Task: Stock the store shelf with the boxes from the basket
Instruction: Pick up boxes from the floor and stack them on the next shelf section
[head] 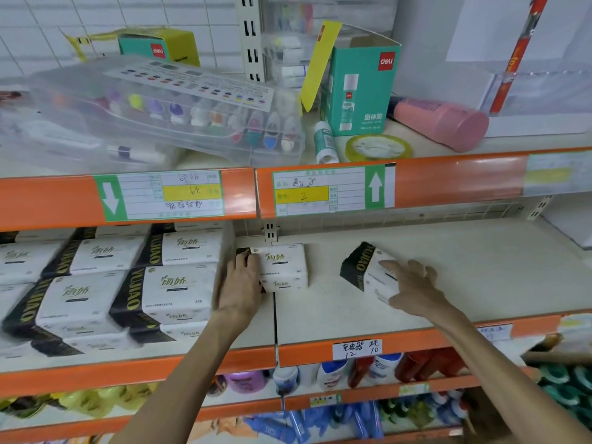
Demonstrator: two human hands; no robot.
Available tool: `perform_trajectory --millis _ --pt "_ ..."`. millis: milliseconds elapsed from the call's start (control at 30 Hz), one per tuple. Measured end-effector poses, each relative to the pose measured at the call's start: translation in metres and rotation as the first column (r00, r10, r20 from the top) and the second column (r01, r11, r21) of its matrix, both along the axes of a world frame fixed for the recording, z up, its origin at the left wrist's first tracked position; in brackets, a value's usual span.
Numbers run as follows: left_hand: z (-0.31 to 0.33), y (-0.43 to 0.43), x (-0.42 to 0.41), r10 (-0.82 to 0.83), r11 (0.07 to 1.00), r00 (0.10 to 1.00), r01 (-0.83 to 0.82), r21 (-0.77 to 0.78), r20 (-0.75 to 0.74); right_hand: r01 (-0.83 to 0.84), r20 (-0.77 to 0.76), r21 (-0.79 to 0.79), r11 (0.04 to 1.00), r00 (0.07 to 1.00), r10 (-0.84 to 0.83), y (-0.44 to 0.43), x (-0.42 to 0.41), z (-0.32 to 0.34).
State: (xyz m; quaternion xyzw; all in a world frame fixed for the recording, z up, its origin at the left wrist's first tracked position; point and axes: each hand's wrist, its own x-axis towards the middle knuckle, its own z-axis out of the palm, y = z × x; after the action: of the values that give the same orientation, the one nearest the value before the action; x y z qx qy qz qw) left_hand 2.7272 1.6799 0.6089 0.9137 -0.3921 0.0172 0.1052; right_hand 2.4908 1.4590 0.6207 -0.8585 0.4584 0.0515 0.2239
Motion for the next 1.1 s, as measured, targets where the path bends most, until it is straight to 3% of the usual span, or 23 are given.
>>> perform_trajectory --millis 167,367,567,700,867,1100 --pt "-0.006 0.001 -0.007 0.052 0.999 0.995 -0.052 -0.004 0.084 -0.084 0.122 0.013 0.996 0.989 0.082 -0.018 0.005 -0.009" --pt "-0.005 -0.001 -0.006 0.075 0.994 0.980 -0.088 0.063 0.185 -0.024 0.277 0.159 0.987 0.961 -0.021 -0.040 0.004 -0.017" --pt "-0.002 -0.023 0.006 0.104 0.990 0.983 -0.117 0.081 0.152 -0.063 0.452 0.059 0.996 0.892 0.030 -0.036 0.021 -0.030" --pt "-0.003 -0.033 0.020 0.139 0.987 0.983 -0.147 0.061 0.116 -0.061 0.457 0.049 0.997 0.889 0.032 -0.026 0.053 -0.030" --pt "-0.008 -0.040 0.027 0.148 0.985 0.980 -0.158 0.065 0.134 -0.169 0.369 0.008 0.986 0.917 0.154 -0.026 0.078 -0.026" --pt "-0.011 -0.046 0.031 0.183 0.981 0.977 -0.189 0.041 0.113 -0.218 0.390 0.001 0.976 0.899 0.201 -0.036 0.105 -0.023"
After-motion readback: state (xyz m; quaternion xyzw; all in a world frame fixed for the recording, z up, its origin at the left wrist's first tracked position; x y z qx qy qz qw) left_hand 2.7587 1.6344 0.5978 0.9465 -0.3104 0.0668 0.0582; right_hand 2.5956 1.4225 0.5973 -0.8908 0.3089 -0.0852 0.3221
